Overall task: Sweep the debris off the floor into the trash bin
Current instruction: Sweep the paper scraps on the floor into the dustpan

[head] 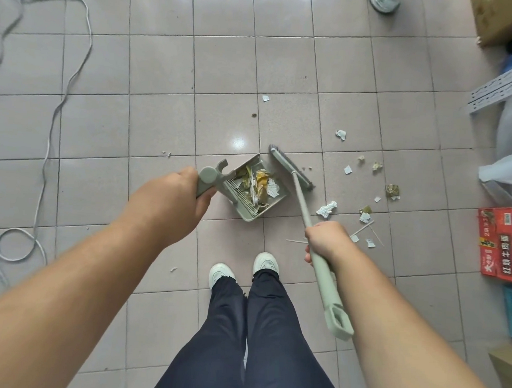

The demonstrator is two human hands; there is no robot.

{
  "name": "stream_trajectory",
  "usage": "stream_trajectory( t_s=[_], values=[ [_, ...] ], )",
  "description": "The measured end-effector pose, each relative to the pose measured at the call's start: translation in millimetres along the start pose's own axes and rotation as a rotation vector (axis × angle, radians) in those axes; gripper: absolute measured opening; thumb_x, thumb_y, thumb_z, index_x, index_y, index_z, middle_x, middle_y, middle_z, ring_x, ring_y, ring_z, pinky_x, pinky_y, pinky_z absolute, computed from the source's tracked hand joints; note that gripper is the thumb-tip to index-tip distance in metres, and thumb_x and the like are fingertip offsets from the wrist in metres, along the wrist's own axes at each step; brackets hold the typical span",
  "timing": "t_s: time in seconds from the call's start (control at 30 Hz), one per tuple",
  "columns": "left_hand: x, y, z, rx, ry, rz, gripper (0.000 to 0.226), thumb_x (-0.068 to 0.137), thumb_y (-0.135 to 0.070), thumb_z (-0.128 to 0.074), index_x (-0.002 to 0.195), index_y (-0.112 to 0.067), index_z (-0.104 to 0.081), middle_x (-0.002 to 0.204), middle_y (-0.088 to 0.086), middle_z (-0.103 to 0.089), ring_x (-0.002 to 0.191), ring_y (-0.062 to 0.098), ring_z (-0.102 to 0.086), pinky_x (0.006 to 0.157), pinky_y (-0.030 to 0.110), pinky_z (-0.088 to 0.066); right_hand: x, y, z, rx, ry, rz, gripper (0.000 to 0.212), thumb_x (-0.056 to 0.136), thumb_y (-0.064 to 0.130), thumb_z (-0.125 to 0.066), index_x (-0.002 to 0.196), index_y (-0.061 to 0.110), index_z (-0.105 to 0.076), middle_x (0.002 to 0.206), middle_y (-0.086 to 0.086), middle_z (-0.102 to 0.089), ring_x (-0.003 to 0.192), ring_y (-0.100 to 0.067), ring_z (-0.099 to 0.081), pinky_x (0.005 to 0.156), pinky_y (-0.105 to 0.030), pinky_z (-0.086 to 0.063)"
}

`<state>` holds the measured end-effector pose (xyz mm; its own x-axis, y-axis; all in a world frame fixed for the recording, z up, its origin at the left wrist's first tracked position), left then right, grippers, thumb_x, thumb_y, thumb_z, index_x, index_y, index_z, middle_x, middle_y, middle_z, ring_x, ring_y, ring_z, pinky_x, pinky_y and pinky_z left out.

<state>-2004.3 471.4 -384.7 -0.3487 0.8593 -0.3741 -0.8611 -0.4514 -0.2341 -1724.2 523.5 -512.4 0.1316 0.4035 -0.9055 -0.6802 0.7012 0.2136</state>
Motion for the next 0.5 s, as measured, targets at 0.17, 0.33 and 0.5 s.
stream_trajectory(
  t_s=[0.17, 0.33, 0.5],
  values=[
    [-1, -2, 1, 0.002, 0.014, 0.016, 0.034, 0.093, -0.044, -0.037, 0.081, -0.013, -0.033, 0.074, 0.005, -0.045, 0.067, 0.028, -0.041, 0.059, 0.033, -0.031, -33, -19, -12, -0.033, 0.109, -0.028, 0.009, 0.088, 0.004, -0.043, 0.084, 0.003, -0.051, 0.057, -0.014, -0.05, 0.022, -0.017, -0.046, 0.033, -0.014, -0.039],
    [-5, 1, 3, -0.025, 0.008, 0.04, 0.033, 0.093, -0.044, -0.037, 0.082, -0.012, -0.034, 0.08, 0.013, -0.054, 0.068, 0.029, -0.042, 0.059, 0.033, -0.032, -61, -21, 8, 0.033, 0.123, -0.014, 0.017, 0.089, 0.001, -0.041, 0.075, 0.007, -0.049, 0.058, -0.013, -0.046, 0.025, -0.016, -0.042, 0.032, -0.012, -0.035],
    [-6, 5, 1, -0.036, -0.01, 0.036, 0.032, 0.093, -0.043, -0.038, 0.082, -0.013, -0.034, 0.085, 0.017, -0.059, 0.067, 0.028, -0.041, 0.059, 0.033, -0.031, -77, -21, 19, 0.029, 0.099, 0.022, 0.02, 0.089, 0.001, -0.042, 0.072, 0.009, -0.049, 0.058, -0.013, -0.045, 0.028, -0.016, -0.04, 0.032, -0.012, -0.034]
  ],
)
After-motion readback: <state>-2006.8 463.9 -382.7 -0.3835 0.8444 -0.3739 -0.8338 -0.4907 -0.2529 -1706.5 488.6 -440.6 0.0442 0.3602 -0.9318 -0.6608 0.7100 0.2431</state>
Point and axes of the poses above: each hand's wrist, its own x-axis towards the middle knuckle, its own z-axis out of the back of the hand, y = z × x, the point moved 9 cm from there along x, towards the middle knuckle
